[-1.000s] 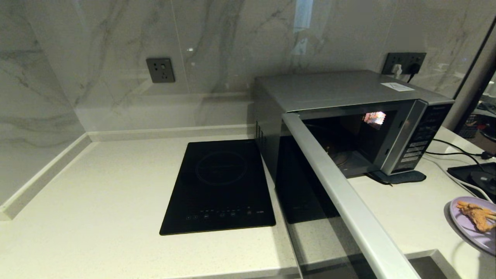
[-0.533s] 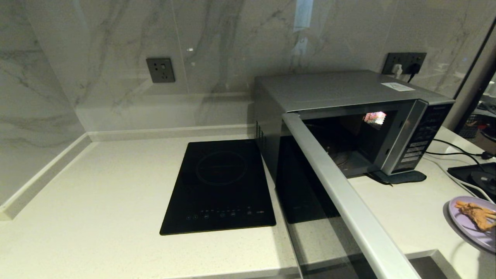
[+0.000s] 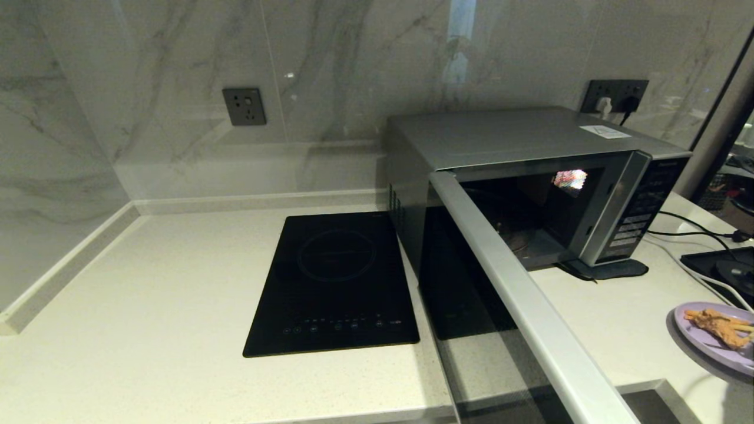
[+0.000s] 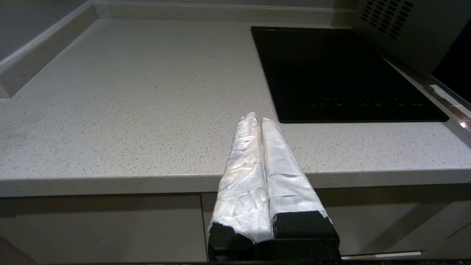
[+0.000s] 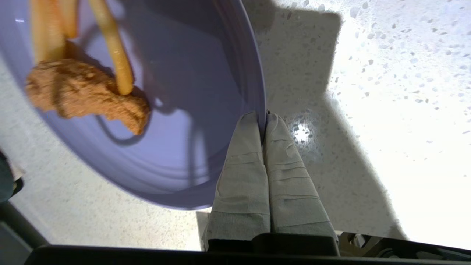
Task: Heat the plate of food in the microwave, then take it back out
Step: Put the plate in the microwave oven
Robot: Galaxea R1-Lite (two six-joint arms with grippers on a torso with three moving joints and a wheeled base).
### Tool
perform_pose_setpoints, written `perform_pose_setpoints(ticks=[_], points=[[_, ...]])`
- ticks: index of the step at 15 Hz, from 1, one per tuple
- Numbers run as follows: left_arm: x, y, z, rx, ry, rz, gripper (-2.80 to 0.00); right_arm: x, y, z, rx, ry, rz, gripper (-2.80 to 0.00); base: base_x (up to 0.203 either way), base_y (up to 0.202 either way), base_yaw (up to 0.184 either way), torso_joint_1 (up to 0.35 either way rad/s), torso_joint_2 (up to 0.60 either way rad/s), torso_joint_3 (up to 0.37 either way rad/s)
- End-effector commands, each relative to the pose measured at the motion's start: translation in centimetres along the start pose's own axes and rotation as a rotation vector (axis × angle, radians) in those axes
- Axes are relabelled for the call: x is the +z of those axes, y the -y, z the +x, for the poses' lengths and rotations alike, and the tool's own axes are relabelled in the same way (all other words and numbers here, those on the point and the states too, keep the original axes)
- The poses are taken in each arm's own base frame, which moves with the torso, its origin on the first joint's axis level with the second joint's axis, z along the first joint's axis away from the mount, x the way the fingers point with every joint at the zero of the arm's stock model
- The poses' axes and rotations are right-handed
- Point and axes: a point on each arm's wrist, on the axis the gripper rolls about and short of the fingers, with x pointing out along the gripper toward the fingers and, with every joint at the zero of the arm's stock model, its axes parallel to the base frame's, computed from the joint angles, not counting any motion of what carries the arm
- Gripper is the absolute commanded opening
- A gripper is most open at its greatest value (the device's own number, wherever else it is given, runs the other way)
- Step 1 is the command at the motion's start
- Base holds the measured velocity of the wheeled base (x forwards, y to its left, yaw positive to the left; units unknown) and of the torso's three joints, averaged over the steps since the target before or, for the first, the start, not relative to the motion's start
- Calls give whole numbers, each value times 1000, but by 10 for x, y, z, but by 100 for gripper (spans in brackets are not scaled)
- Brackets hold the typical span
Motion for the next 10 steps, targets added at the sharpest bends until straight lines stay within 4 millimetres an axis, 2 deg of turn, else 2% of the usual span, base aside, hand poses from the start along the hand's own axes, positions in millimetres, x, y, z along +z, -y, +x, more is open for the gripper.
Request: perform_pose_setpoints(ticks=[1,6,10], points=[[0,0,0,1,-1,0,-280,-5,2,-19,31,35,-4,-280,0,0,0,0,0,0],[0,0,0,1,-1,0,-280,-15,6,-39,110,37,-65,-280,0,0,0,0,0,0],[0,0,0,1,-1,-2,-280,-22,6,-48,187,20,-79,-280,0,0,0,0,0,0]])
